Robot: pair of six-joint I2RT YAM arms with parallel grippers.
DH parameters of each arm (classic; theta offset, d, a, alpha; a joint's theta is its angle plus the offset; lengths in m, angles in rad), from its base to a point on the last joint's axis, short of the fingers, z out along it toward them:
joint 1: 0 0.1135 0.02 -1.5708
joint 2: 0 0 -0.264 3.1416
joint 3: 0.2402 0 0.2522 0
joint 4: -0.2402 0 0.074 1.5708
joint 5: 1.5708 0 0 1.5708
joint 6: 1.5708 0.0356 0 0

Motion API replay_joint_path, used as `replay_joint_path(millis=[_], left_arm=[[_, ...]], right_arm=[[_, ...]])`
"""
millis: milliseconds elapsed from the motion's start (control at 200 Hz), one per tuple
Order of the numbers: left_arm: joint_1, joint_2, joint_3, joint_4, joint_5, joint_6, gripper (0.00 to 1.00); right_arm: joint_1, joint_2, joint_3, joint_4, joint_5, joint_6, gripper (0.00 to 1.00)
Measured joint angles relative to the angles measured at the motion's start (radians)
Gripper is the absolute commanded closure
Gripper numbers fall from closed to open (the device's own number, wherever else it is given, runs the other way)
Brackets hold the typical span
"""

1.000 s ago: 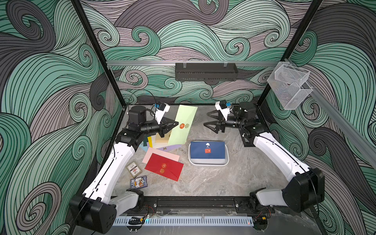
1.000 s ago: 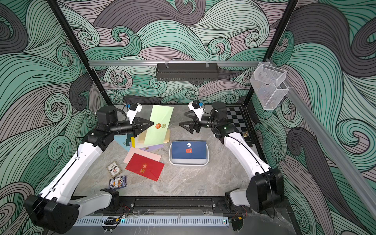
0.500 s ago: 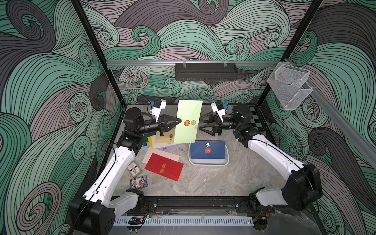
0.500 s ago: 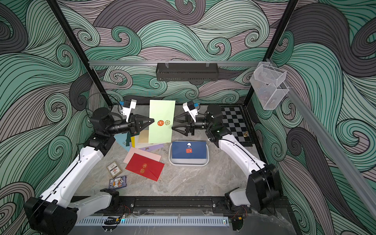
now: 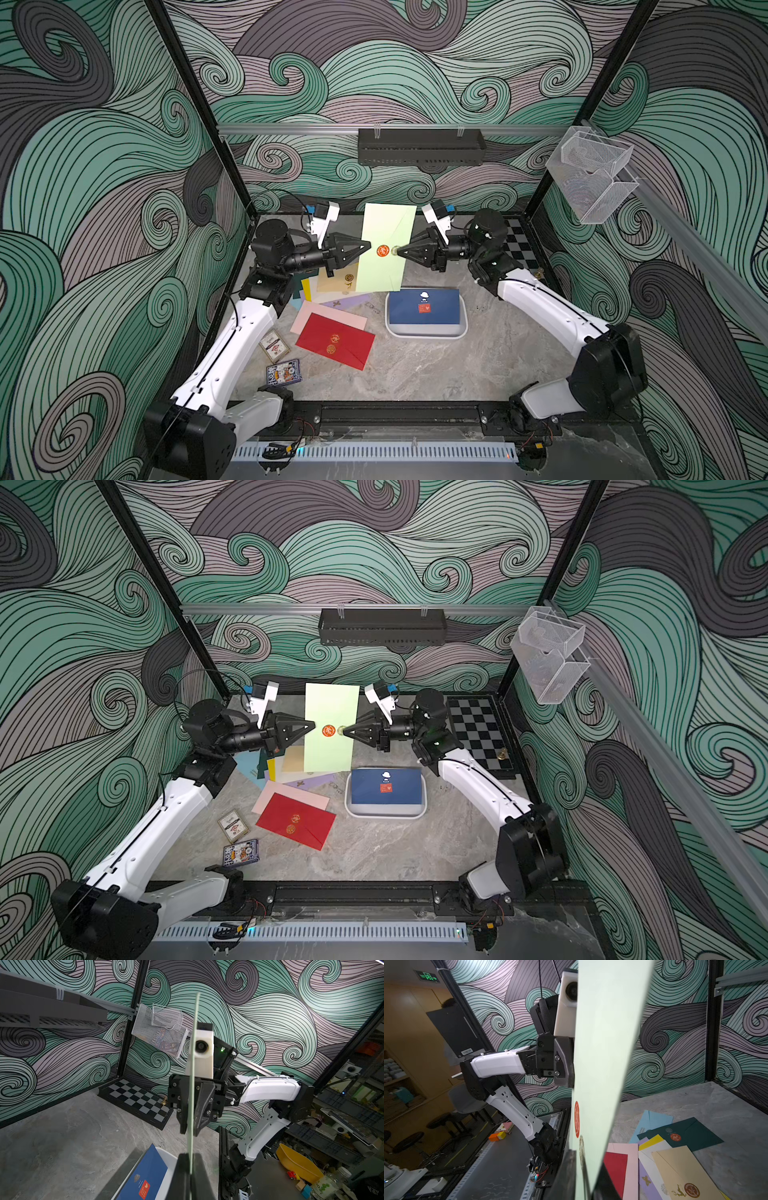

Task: Put the sealed envelopes into the storage box
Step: Pick up the envelope from the center of the board, then place the envelope in the storage box.

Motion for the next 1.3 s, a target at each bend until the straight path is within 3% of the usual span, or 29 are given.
replay_joint_path(millis=[145,190,410,575,725,906,1296], left_arm=[[0.0,-0.008,-0.002,-0.062,-0.048,0.03,0.3],[0.001,-0.018,-0.002,-0.109,-0.098,0.048,0.24],[0.015,-0.081,-0.002,-0.462,-0.559,0.156,0.24],[0.04,-0.151,-0.11,-0.597,-0.737,0.198,0.24],[0.04,-0.235,-0.204,-0.649,-0.803,0.22,0.24],[0.04,-0.253,-0.238,-0.648,-0.837,0.232,0.24],[0.04,-0.259,-0.29,-0.641,-0.849,0.248,0.25]], right_arm=[[-0.002,0.002,0.052,-0.132,-0.005,-0.074,1.0],[-0.006,0.002,0.09,-0.236,0.011,-0.148,1.0],[-0.023,0.002,0.315,-0.851,0.237,-0.639,1.0],[0.007,0.051,0.459,-1.244,0.514,-0.958,1.0],[0.055,0.102,0.476,-1.447,0.768,-1.136,1.0],[0.135,0.113,0.392,-1.548,0.986,-1.292,1.0],[0.249,0.233,0.352,-1.614,1.167,-1.402,1.0]])
